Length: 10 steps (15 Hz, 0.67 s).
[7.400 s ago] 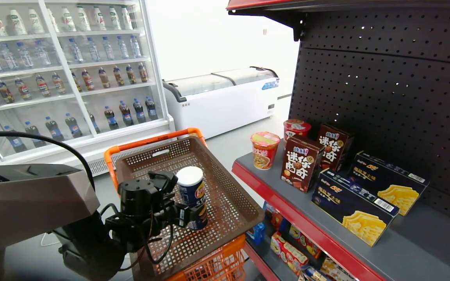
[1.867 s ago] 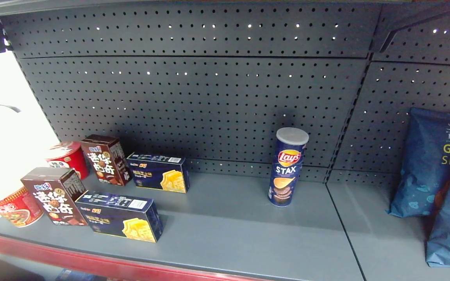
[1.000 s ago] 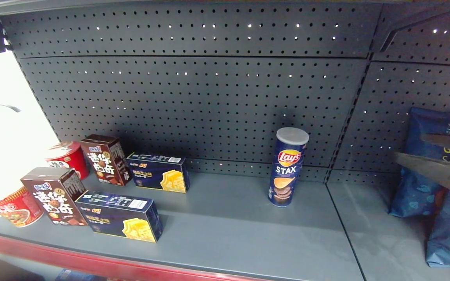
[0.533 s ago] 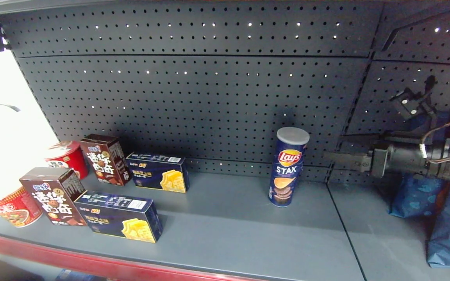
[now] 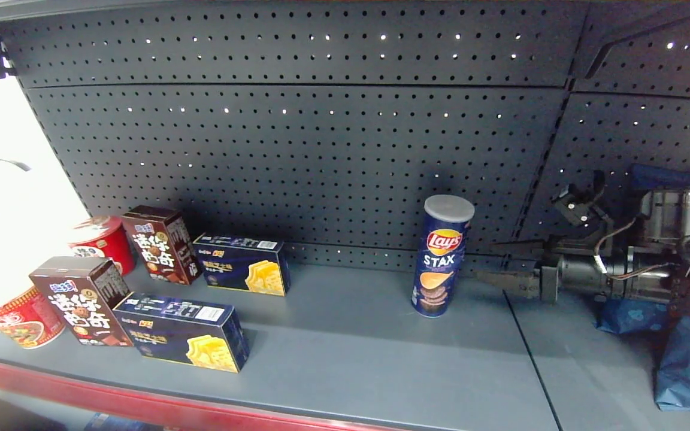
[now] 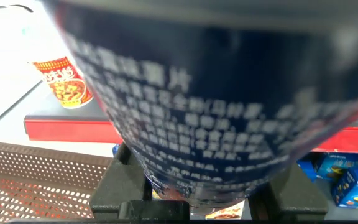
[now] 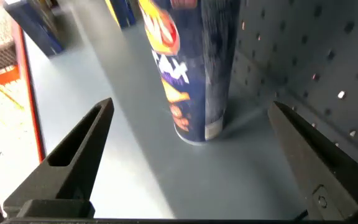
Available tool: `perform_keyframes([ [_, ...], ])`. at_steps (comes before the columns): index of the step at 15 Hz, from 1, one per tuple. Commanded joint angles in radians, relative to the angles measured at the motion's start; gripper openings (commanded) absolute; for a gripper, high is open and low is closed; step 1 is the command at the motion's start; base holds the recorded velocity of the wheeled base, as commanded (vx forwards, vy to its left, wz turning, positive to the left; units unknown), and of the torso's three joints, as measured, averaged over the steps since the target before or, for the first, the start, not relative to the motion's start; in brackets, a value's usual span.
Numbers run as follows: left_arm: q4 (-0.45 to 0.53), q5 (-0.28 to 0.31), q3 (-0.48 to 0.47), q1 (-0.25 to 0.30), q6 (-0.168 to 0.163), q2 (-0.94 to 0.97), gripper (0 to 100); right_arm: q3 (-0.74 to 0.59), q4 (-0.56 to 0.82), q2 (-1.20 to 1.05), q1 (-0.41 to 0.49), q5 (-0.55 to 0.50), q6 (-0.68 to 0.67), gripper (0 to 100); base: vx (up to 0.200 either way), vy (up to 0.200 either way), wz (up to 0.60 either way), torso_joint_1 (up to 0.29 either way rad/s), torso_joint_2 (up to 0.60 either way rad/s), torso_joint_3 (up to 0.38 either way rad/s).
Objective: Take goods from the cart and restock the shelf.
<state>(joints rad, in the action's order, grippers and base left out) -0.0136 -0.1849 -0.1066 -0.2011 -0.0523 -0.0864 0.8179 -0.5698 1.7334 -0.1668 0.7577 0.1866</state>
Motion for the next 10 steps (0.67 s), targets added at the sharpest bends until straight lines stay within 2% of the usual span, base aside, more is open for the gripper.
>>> perform_keyframes([
  [1, 0.000, -0.001, 0.001, 0.000, -0.001, -0.003, 0, -0.005, 0.001, 0.048, 0.000, 0.003, 0.011, 100, 0.000, 0.000, 0.00, 0.000, 0.00, 0.000],
  [6, 0.001, 0.001, 0.007, 0.000, -0.003, -0.003, 0, 0.024, -0.102, 0.166, -0.002, 0.040, 0.010, 100, 0.000, 0.000, 0.00, 0.000, 0.00, 0.000],
  [10, 0.000, -0.001, 0.022, 0.000, -0.004, -0.003, 0, 0.078, -0.107, 0.239, -0.020, 0.040, 0.011, 100, 0.000, 0.000, 0.00, 0.000, 0.00, 0.000],
])
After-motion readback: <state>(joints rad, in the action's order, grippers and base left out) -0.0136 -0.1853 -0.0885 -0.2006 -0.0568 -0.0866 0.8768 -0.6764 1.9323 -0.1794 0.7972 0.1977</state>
